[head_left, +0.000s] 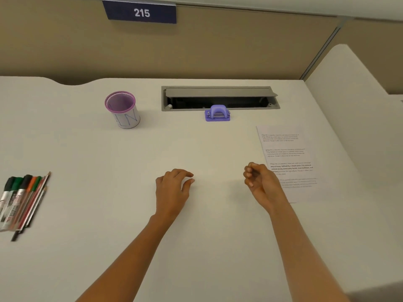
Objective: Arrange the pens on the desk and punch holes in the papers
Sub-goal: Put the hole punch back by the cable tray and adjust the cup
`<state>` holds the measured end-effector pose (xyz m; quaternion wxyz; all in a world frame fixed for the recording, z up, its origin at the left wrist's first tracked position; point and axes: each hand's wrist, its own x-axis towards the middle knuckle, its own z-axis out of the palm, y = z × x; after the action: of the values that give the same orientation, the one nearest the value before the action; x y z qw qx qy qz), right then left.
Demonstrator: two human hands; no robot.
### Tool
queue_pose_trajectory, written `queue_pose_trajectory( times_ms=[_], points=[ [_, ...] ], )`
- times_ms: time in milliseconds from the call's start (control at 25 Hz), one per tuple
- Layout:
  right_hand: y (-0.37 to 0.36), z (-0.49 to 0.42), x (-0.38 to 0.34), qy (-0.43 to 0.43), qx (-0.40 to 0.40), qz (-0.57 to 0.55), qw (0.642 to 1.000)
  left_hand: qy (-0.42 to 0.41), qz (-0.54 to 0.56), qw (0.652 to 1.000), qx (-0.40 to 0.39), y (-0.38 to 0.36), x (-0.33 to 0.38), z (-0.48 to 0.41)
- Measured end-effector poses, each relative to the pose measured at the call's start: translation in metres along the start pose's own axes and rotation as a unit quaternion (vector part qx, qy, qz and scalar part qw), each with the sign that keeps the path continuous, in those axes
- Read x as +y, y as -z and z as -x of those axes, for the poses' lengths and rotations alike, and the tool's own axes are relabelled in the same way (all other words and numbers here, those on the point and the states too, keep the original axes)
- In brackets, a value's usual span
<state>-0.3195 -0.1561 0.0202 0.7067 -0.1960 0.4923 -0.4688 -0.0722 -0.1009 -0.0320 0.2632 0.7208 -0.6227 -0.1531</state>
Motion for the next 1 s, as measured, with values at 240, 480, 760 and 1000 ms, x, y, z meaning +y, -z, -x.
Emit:
queue_pose_trajectory(
  times_ms=[240, 480, 760, 1000],
  points=[
    [-0.136, -0.028, 0.032, 0.026, -0.106, 0.250, 0.962, 0.054, 0.001, 0.997, 0.060, 0.042, -0.039, -0.025],
    [-0.288, -0.081, 0.067, 0.175, -0.152, 0.487, 0.842, 0.108, -0.006, 0.987, 0.118, 0.087, -0.080, -0.057],
    [-0.367, -0.164, 0.068, 0.310, -0.105, 0.637, 0.698, 0.123, 0.002, 0.984, 0.127, 0.100, -0.117, -0.066],
    [-0.375, -0.186, 0.066, 0.326, -0.108, 0.701, 0.625, 0.137, 0.017, 0.984, 0.110, 0.091, -0.139, -0.058]
  ],
)
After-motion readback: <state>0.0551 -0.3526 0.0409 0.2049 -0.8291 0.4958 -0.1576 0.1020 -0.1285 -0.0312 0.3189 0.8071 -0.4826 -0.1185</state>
